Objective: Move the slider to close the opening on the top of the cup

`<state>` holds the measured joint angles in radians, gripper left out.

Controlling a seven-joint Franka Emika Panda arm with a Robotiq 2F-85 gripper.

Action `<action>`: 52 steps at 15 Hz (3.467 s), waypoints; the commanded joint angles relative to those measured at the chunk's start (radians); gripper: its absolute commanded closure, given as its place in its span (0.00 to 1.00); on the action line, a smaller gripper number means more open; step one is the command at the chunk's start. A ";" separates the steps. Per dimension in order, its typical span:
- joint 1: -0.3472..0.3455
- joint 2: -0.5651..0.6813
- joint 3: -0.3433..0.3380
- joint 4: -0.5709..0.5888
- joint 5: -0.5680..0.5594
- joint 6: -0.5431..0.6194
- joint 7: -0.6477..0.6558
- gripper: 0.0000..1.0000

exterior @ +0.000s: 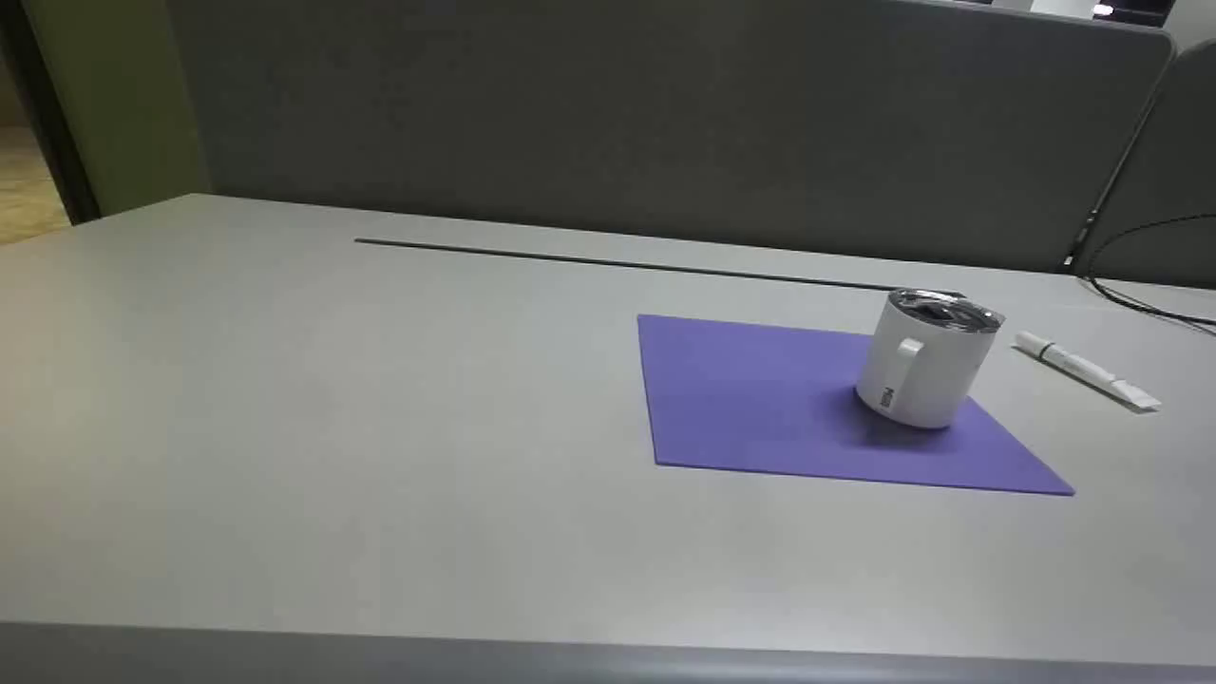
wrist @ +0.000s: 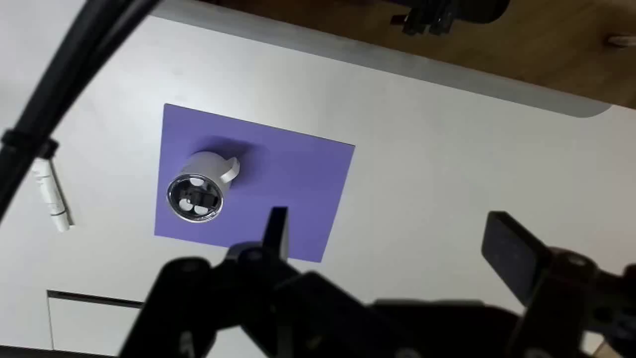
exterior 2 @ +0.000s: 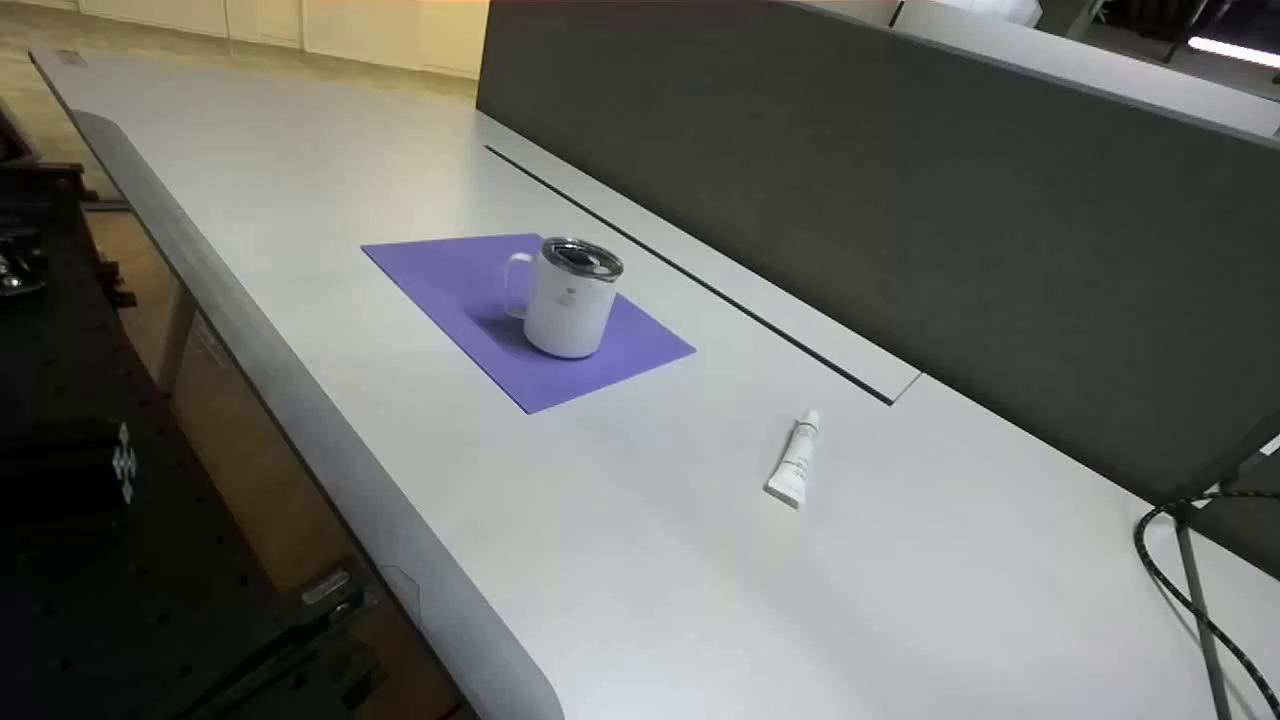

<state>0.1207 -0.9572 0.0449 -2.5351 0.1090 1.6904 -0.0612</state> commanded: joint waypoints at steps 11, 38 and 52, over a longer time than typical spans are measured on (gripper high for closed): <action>-0.021 -0.003 0.005 -0.006 -0.023 0.043 -0.005 0.00; -0.280 0.724 -0.231 0.199 -0.222 0.588 -0.100 0.99; -0.222 1.002 -0.163 0.265 -0.111 0.666 -0.094 1.00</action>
<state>-0.1106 -0.0304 -0.1334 -2.3169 -0.0278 2.3635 -0.1610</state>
